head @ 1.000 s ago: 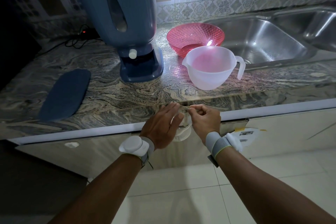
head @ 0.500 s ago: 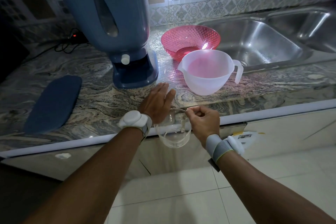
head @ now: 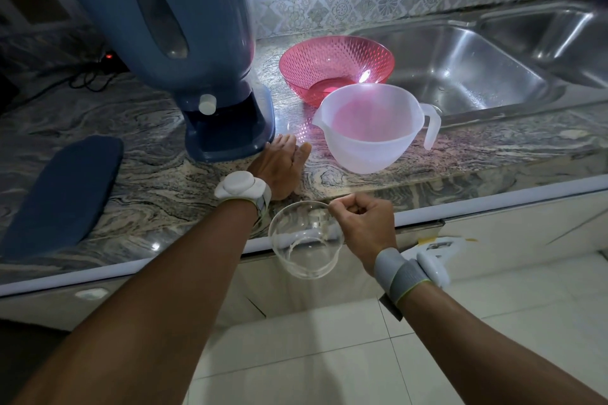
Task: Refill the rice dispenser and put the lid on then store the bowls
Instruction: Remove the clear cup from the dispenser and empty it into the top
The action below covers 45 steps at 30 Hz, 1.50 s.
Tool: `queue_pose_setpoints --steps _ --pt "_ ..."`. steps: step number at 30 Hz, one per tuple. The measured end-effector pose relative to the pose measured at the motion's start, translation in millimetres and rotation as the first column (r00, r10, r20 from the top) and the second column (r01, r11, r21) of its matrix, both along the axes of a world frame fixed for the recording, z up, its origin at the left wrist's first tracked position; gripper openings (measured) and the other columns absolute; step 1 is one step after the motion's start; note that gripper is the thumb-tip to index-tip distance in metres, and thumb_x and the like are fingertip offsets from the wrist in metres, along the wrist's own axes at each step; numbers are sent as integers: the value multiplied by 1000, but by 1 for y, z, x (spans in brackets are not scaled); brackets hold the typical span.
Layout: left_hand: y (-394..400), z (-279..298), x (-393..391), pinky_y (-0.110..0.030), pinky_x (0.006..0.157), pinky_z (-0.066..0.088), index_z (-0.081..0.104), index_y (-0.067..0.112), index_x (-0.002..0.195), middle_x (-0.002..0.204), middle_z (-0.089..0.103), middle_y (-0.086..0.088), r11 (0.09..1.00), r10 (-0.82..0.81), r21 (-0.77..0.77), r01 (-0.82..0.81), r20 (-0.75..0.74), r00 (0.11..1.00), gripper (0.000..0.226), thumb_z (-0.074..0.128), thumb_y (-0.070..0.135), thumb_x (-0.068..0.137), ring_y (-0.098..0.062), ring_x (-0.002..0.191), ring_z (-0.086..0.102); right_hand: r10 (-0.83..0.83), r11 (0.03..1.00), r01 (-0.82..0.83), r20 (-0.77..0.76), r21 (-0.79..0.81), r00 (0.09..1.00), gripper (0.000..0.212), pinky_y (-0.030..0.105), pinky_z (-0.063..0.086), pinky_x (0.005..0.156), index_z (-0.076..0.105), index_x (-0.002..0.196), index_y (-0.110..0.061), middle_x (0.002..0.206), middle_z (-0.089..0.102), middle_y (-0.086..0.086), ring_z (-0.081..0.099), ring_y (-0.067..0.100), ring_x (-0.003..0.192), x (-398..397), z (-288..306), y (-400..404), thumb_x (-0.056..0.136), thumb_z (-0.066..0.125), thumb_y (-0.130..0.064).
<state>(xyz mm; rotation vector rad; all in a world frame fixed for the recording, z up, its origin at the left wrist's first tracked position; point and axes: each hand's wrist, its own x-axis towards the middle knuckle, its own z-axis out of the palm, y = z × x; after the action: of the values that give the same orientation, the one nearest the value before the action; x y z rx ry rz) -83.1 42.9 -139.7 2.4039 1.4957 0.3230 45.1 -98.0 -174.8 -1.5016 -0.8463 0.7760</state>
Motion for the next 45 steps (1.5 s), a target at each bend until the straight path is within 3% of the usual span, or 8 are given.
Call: queue_pose_setpoints --steps 4,9,19,22,27,41,45 --pt "-3 -1 -1 -42 119 18 42 6 138 149 41 -10 1000 -27 8 27 -4 1000 65 12 50 101 -25 145 29 20 1000 -20 11 -5 1000 18 17 42 48 72 59 -20 50 61 -10 48 3 46 -1 -4 -2 73 76 -10" --pt "-18 1 -4 -37 123 9 26 7 152 160 22 -8 998 -59 -25 58 -22 998 67 11 50 101 -18 150 15 29 998 -25 66 -61 997 19 16 41 46 69 56 -23 47 60 -11 47 2 44 -2 -12 -9 73 77 -18" --pt "-58 2 -16 -32 124 5 23 10 152 161 20 -4 984 -176 -32 175 -39 984 64 11 47 102 -13 151 11 -17 990 32 111 -134 994 12 14 42 47 71 61 -20 50 63 -9 49 -1 44 -6 -17 -14 72 75 -25" --pt "-71 2 -19 -32 124 7 24 10 152 160 21 -4 981 -195 -23 194 -51 979 61 13 43 103 -13 150 12 -28 991 43 115 -130 993 14 12 41 45 69 60 -23 49 63 -13 51 -2 44 -8 -15 -12 72 74 -26" --pt "-92 2 -27 -32 124 8 27 11 151 160 23 -3 976 -218 0 218 -26 976 56 18 38 104 -11 150 13 -39 992 57 155 -114 987 15 19 44 52 68 58 -25 51 64 -12 51 -3 46 -9 -10 -11 71 75 -28" --pt "-141 -4 -42 -35 123 14 27 10 152 161 21 -3 969 -246 -7 246 23 969 64 16 45 99 -10 151 9 -49 991 69 173 -113 984 19 27 48 55 67 57 -26 50 63 -10 53 5 48 -11 -9 -14 72 77 -30" --pt "-150 -5 -42 -27 121 20 35 12 149 157 31 -2 977 -214 13 214 57 975 55 28 40 102 -10 148 20 -40 991 63 182 -121 982 19 30 51 56 66 58 -25 51 63 -8 56 9 50 -11 -8 -16 73 76 -29"
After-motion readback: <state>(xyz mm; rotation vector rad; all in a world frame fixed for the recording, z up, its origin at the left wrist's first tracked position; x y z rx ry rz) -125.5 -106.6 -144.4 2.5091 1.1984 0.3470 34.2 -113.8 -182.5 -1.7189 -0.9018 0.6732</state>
